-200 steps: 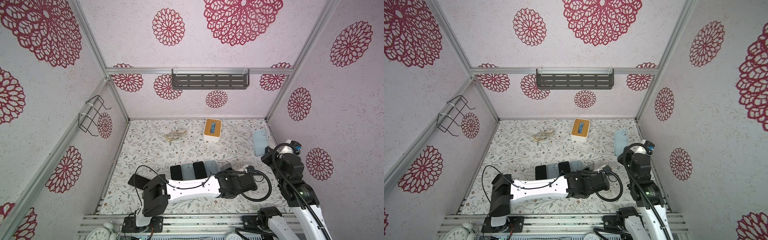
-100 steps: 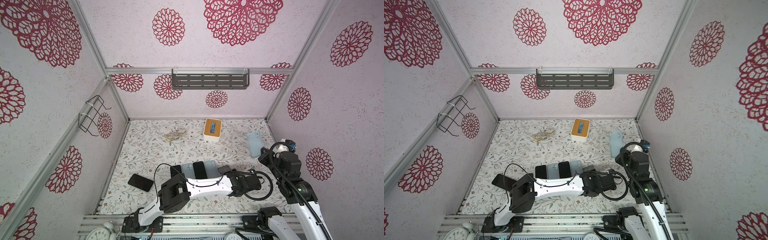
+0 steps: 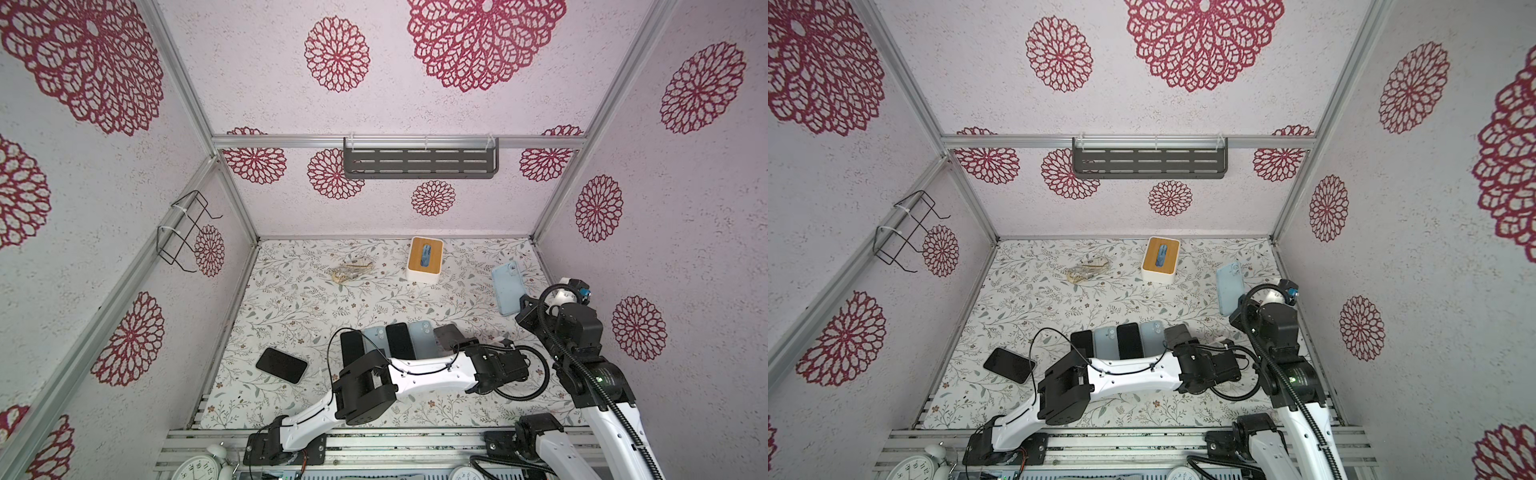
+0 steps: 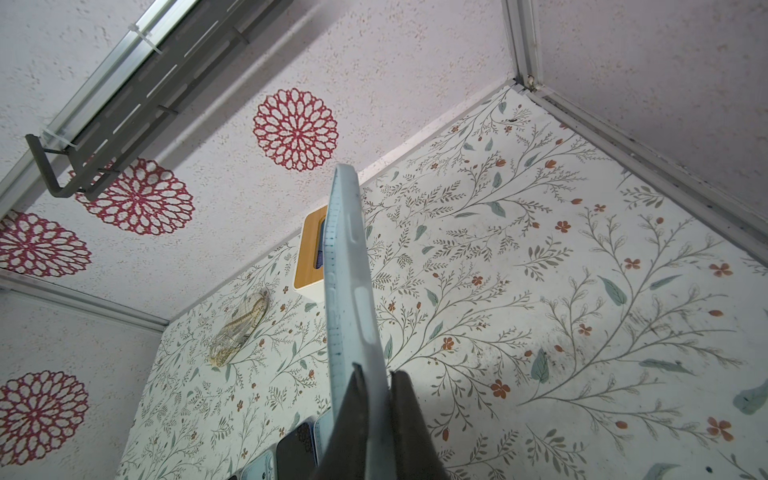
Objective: Take the phone out of the phone case
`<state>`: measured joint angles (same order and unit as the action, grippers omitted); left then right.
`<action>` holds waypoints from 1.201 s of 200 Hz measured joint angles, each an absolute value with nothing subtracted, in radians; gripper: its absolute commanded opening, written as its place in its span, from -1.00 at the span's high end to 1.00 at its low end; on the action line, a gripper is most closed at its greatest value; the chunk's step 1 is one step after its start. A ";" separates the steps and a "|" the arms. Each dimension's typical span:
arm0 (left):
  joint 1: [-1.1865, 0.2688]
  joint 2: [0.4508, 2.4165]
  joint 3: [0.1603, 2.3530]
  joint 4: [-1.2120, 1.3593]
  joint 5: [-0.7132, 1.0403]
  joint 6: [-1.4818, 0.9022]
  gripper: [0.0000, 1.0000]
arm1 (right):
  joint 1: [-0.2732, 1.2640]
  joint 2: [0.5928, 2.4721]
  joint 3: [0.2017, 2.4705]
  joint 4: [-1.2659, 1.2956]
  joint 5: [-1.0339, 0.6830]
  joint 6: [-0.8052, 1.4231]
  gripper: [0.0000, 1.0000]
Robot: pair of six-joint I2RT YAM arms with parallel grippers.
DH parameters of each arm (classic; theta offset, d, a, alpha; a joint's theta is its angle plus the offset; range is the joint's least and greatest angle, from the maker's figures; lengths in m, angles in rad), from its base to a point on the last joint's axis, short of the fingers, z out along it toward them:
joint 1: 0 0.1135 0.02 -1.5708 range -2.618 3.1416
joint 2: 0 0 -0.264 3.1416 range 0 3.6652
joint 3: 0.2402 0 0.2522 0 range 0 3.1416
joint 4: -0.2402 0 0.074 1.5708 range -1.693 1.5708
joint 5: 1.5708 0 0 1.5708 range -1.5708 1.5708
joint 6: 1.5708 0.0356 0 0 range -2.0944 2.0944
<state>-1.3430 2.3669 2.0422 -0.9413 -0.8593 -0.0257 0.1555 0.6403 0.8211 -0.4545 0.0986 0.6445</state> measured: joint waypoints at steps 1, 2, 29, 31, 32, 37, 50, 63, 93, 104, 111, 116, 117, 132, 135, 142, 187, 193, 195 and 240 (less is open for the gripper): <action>-1.343 2.369 2.043 -0.942 -0.860 -0.026 0.75 | 0.155 0.640 0.821 -0.455 0.099 0.645 1.00; -1.343 2.370 2.044 -0.943 -0.860 -0.026 0.74 | 0.155 0.640 0.821 -0.455 0.099 0.645 1.00; -1.344 2.388 2.056 -0.960 -0.849 -0.028 0.59 | 0.152 0.640 0.821 -0.455 0.092 0.644 1.00; -1.344 2.390 2.057 -0.962 -0.847 -0.029 0.56 | 0.151 0.640 0.821 -0.455 0.091 0.644 1.00; -1.344 2.391 2.057 -0.962 -0.846 -0.029 0.55 | 0.151 0.640 0.821 -0.455 0.091 0.644 1.00; -1.344 2.398 2.061 -0.965 -0.842 -0.029 0.47 | 0.151 0.640 0.821 -0.455 0.089 0.644 1.00; -1.344 2.416 2.064 -0.968 -0.834 -0.030 0.35 | 0.150 0.639 0.818 -0.454 0.084 0.644 1.00; -1.344 2.438 2.064 -0.973 -0.824 -0.033 0.29 | 0.150 0.637 0.813 -0.454 0.076 0.644 1.00; -1.344 2.465 2.064 -0.987 -0.817 -0.038 0.18 | 0.148 0.633 0.804 -0.456 0.063 0.644 1.00; -1.344 2.465 2.064 -0.985 -0.817 -0.039 0.10 | 0.147 0.630 0.801 -0.456 0.056 0.644 1.00; -1.344 2.465 2.064 -0.984 -0.818 -0.039 0.04 | 0.147 0.627 0.797 -0.456 0.052 0.644 1.00; -1.344 2.465 2.064 -0.982 -0.817 -0.037 -0.01 | 0.147 0.625 0.794 -0.456 0.049 0.644 1.00; -1.344 2.465 2.063 -0.982 -0.817 -0.038 -0.02 | 0.147 0.624 0.794 -0.456 0.049 0.644 1.00; -1.344 2.465 2.059 -0.979 -0.818 -0.044 -0.15 | 0.147 0.614 0.783 -0.459 0.047 0.644 1.00; -1.344 2.465 2.059 -0.979 -0.818 -0.045 -0.18 | 0.147 0.612 0.781 -0.460 0.046 0.645 1.00; -1.344 2.465 2.058 -0.976 -0.819 -0.047 -0.24 | 0.147 0.607 0.776 -0.463 0.046 0.645 1.00; -1.343 2.462 2.037 -0.955 -0.825 -0.073 -0.63 | 0.147 0.586 0.767 -0.496 0.040 0.643 1.00; -1.343 2.457 2.030 -0.953 -0.826 -0.076 -0.67 | 0.147 0.581 0.767 -0.505 0.042 0.643 1.00; -1.343 2.455 2.026 -0.952 -0.827 -0.082 -0.68 | 0.147 0.579 0.767 -0.507 0.043 0.643 1.00; -1.335 2.224 1.800 -0.849 -0.813 -0.134 -0.94 | 0.146 0.522 0.774 -0.574 0.077 0.635 1.00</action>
